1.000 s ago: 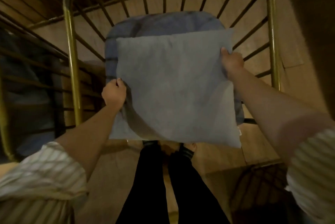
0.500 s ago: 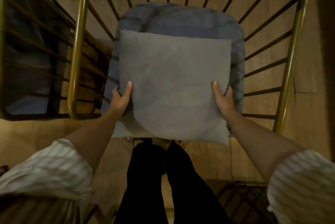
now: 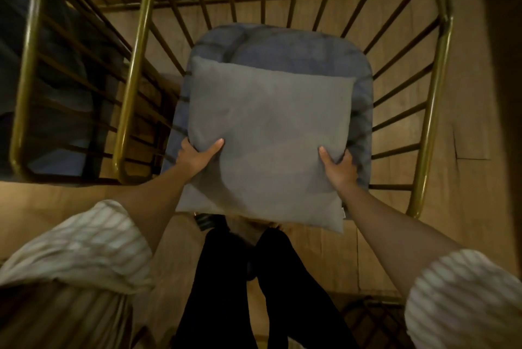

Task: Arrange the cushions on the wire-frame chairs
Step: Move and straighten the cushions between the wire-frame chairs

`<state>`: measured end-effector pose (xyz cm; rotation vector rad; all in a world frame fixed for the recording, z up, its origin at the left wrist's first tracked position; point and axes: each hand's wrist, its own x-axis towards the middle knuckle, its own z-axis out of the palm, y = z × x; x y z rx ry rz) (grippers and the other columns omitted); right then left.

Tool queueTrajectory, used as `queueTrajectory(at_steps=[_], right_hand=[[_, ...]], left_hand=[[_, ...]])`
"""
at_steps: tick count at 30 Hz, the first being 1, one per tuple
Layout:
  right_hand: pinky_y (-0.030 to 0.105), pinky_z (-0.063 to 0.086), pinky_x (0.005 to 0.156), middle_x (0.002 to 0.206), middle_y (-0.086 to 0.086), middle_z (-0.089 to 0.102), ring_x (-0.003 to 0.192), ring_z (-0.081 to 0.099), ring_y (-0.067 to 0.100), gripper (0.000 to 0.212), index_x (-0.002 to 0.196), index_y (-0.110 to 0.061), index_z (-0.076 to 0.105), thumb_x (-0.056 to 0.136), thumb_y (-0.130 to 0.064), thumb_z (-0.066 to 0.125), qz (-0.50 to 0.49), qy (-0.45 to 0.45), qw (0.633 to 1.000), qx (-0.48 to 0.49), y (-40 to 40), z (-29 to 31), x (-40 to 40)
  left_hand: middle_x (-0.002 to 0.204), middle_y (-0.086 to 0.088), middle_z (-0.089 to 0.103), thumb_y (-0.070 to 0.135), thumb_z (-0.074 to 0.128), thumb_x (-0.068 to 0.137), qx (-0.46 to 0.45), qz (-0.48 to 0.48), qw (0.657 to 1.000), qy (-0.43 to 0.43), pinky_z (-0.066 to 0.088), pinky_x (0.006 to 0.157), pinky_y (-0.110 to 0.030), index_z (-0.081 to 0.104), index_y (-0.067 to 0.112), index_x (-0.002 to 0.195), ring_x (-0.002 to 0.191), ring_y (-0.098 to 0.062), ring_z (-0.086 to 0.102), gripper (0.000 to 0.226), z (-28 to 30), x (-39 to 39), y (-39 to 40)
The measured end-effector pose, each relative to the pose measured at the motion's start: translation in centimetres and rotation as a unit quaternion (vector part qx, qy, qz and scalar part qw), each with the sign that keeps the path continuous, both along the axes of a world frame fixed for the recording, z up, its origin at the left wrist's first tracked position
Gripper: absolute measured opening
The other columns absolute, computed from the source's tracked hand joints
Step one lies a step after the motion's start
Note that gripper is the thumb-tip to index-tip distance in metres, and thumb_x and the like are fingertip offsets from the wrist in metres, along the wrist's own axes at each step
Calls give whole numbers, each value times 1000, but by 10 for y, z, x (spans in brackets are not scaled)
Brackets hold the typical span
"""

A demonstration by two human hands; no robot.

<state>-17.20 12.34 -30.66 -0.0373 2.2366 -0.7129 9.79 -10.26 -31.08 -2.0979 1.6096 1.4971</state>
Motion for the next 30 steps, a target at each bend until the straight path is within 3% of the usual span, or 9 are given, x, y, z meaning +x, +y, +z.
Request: queueTrajectory(at_steps=[3,6,10,13,17,20,23,30], right_hand=[[56,33,115,155,19,37,143,34,43,86,154,-17,29,88,-66,56,32,28,997,60,-6,25,4],[55,30,116,156,21,33,144,31,43,80,154,-17,28,93,-60,54,96,67,990,82,-15,66,8],[52,27,117,156,19,32,144,30,41,77,155,-17,25,95,-55,53,223,124,964,77,-41,125,12],[52,24,118,158,17,29,146,27,40,74,155,-18,25,96,-53,53,321,170,930,52,-75,169,17],[55,24,119,164,13,24,149,25,37,79,158,-17,19,97,-56,50,437,218,872,34,-133,222,37],[54,25,118,163,13,28,148,30,37,78,158,-16,21,97,-55,52,477,242,845,8,-181,256,69],[52,31,117,160,14,34,144,35,38,76,156,-15,26,96,-52,55,519,255,816,-29,-223,283,106],[52,33,112,154,18,40,143,36,40,70,150,-13,35,94,-48,60,581,259,768,-80,-312,309,209]], left_hand=[[154,-15,31,58,72,76,-47,-37,998,-26,35,112,-53,19,13,151,139,-40,34,103,22,-7,6],[155,-14,28,43,72,83,-92,-147,985,-24,33,114,-51,22,14,152,142,-38,29,90,61,-9,10],[147,-16,43,37,74,82,-176,-254,951,24,37,110,-47,40,11,145,136,-37,41,76,123,-2,6],[156,-14,28,50,69,82,-163,-237,957,-36,34,112,-48,24,11,150,141,-35,33,90,170,14,-10],[149,-16,39,45,69,84,-242,-180,950,-74,39,108,-41,34,5,144,137,-33,40,81,225,52,-38],[158,-16,27,49,65,86,-270,-166,941,-120,27,118,-45,24,5,151,145,-32,28,89,264,100,-62],[154,-16,34,48,68,84,-310,-143,931,-132,30,115,-50,28,7,149,140,-34,34,86,292,151,-83],[159,-11,26,48,67,84,-316,-76,933,-154,16,117,-58,24,14,151,145,-32,26,86,310,268,-130]])
